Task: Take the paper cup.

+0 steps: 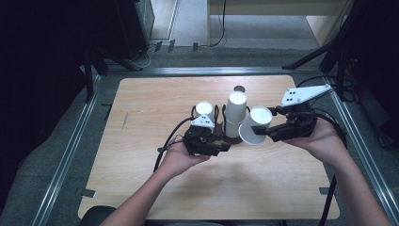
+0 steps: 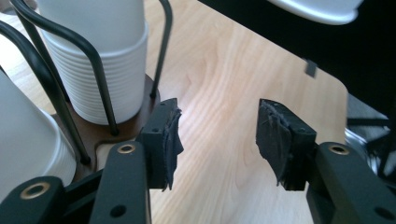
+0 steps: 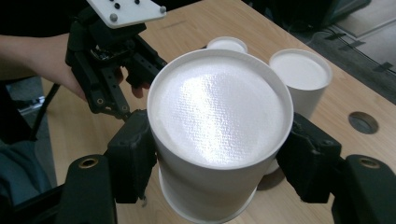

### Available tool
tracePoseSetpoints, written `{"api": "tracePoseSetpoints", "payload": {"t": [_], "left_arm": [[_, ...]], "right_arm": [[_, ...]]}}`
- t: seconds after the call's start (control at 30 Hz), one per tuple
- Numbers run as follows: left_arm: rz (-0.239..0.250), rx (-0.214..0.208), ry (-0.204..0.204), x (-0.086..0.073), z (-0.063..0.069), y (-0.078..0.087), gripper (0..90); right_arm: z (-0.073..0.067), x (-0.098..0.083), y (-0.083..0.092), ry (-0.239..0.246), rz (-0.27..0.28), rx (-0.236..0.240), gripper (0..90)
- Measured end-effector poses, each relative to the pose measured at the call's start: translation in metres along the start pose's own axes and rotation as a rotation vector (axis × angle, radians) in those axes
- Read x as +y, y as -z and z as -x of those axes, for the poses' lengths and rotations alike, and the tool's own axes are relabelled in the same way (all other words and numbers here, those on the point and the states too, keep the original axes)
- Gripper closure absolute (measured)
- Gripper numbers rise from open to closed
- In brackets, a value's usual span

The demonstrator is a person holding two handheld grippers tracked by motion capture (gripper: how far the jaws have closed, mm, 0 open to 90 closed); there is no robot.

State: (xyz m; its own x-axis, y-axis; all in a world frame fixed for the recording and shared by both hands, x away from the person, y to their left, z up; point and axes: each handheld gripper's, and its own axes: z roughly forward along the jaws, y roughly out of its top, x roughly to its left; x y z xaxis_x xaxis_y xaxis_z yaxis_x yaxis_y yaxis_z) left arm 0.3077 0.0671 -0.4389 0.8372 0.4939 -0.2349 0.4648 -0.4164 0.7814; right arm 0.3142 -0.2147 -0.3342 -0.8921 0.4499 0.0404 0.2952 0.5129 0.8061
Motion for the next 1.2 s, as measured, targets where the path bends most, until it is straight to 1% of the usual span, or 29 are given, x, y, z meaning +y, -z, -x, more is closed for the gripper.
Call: {"api": "tracePoseSetpoints", "payload": {"t": [0.03,0.1,0.13,0.17,0.27,0.37,0.43,0.47,0.53,0.63,0.73,0.77,0.8,0.83,0.87,0.9,1.0,1.07,1.17,1.2], "left_arm": [[-0.003,-0.010,-0.013,-0.002,0.000,0.003,47.2],[0.005,-0.026,-0.036,-0.006,0.000,0.008,45.8],[0.005,-0.026,-0.036,-0.006,0.000,0.008,44.5],[0.008,-0.043,-0.048,-0.011,0.000,0.012,43.8],[0.010,-0.066,-0.048,-0.017,-0.002,0.018,41.0],[0.021,-0.076,-0.061,-0.022,-0.005,0.023,37.6],[0.027,-0.080,-0.060,-0.025,-0.007,0.026,35.0],[0.027,-0.089,-0.056,-0.027,-0.009,0.027,34.3],[0.023,-0.088,-0.047,-0.029,-0.012,0.029,33.1],[0.014,-0.096,-0.044,-0.033,-0.015,0.031,30.5],[0.008,-0.091,-0.050,-0.034,-0.017,0.032,25.1],[0.009,-0.106,-0.057,-0.036,-0.018,0.034,23.2],[0.009,-0.106,-0.057,-0.036,-0.018,0.034,20.7],[0.013,-0.110,-0.055,-0.037,-0.018,0.035,20.7],[0.011,-0.119,-0.052,-0.038,-0.020,0.036,20.0],[0.014,-0.118,-0.053,-0.038,-0.021,0.037,20.0],[0.017,-0.106,-0.046,-0.039,-0.024,0.039,20.0],[0.022,-0.110,-0.038,-0.040,-0.026,0.040,19.9],[0.024,-0.109,-0.037,-0.042,-0.028,0.041,19.9],[0.020,-0.102,-0.042,-0.043,-0.028,0.041,19.6]], "right_arm": [[-0.002,-0.002,-0.002,0.007,0.004,0.007,33.2],[-0.005,-0.005,-0.006,0.008,-0.008,0.012,33.2],[-0.007,-0.007,-0.007,0.014,-0.009,0.016,33.2],[-0.009,-0.008,-0.009,0.015,-0.008,0.022,33.2],[-0.012,-0.013,-0.016,0.012,-0.005,0.046,33.2],[-0.016,-0.019,-0.023,0.007,-0.008,0.063,33.2],[-0.018,-0.024,-0.028,0.003,-0.016,0.065,33.2],[-0.019,-0.026,-0.031,0.004,-0.017,0.068,33.1],[-0.021,-0.030,-0.035,-0.002,-0.018,0.073,33.1],[-0.023,-0.034,-0.043,0.005,-0.023,0.077,33.1],[-0.024,-0.039,-0.053,0.016,-0.024,0.094,33.0],[-0.024,-0.041,-0.056,0.024,-0.020,0.108,33.1],[-0.024,-0.041,-0.056,0.024,-0.020,0.108,33.1],[-0.024,-0.043,-0.060,0.029,-0.012,0.115,33.1],[-0.023,-0.048,-0.067,0.006,-0.014,0.128,33.1],[-0.024,-0.050,-0.071,0.000,-0.016,0.133,33.0],[-0.026,-0.054,-0.080,-0.002,-0.013,0.145,33.1],[-0.028,-0.055,-0.085,-0.003,-0.014,0.149,33.0],[-0.030,-0.056,-0.090,0.008,-0.021,0.150,33.0],[-0.031,-0.057,-0.093,0.007,-0.012,0.160,33.0]]}}
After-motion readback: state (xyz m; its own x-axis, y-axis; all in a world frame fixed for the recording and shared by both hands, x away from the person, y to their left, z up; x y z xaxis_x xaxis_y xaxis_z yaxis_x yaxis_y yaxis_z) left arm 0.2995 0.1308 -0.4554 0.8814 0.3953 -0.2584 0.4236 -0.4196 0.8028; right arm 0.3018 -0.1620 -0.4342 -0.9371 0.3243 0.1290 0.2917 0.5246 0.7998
